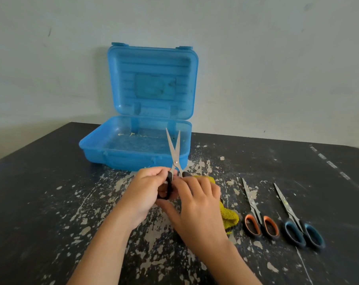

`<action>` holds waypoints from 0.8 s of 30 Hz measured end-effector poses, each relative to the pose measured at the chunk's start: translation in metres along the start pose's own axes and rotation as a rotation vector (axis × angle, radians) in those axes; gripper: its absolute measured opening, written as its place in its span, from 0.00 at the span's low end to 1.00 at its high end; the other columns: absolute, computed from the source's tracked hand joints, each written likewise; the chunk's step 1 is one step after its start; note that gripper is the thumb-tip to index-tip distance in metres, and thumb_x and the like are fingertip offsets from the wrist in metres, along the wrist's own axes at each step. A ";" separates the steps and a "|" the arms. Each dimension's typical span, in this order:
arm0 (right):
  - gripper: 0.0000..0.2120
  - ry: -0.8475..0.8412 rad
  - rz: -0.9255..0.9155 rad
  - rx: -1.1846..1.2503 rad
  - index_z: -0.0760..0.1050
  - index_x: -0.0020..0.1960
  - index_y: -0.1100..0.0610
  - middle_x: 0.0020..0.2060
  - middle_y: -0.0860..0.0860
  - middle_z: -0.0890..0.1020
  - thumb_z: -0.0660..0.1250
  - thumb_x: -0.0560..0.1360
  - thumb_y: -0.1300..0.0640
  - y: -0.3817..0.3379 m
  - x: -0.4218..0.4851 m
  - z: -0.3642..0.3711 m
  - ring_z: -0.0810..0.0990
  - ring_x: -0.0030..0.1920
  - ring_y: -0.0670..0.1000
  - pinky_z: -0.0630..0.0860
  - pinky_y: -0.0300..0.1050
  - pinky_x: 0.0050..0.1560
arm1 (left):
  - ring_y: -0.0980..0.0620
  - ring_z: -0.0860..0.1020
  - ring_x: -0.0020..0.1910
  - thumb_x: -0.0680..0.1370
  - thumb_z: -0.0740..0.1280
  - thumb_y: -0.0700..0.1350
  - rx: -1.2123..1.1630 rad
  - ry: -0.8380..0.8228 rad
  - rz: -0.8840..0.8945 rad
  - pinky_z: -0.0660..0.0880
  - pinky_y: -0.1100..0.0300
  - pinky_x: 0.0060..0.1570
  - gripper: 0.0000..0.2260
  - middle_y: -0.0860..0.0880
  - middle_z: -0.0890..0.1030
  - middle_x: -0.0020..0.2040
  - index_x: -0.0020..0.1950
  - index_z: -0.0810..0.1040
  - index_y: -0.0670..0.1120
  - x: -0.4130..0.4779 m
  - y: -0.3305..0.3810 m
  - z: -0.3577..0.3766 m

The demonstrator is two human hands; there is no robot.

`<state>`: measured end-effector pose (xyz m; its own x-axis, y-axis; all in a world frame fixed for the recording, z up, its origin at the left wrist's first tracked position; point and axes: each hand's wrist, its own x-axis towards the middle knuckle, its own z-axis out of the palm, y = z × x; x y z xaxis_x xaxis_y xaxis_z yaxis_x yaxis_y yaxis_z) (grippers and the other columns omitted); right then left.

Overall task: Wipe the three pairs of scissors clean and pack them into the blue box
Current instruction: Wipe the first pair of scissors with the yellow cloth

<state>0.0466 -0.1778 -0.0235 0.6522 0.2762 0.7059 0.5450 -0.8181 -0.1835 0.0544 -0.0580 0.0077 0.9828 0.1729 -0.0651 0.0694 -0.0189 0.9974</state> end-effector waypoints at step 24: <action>0.18 0.084 0.713 1.246 0.81 0.38 0.52 0.38 0.53 0.85 0.57 0.79 0.64 0.000 0.013 -0.015 0.82 0.40 0.51 0.79 0.42 0.42 | 0.53 0.80 0.35 0.77 0.65 0.48 -0.112 0.043 0.060 0.79 0.57 0.39 0.10 0.52 0.82 0.32 0.39 0.81 0.45 -0.003 -0.004 0.015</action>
<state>0.0472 -0.1821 -0.0040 0.9687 -0.0630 0.2400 0.2480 0.2116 -0.9454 0.0542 -0.0732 0.0034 0.9762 0.2166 -0.0060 -0.0115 0.0792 0.9968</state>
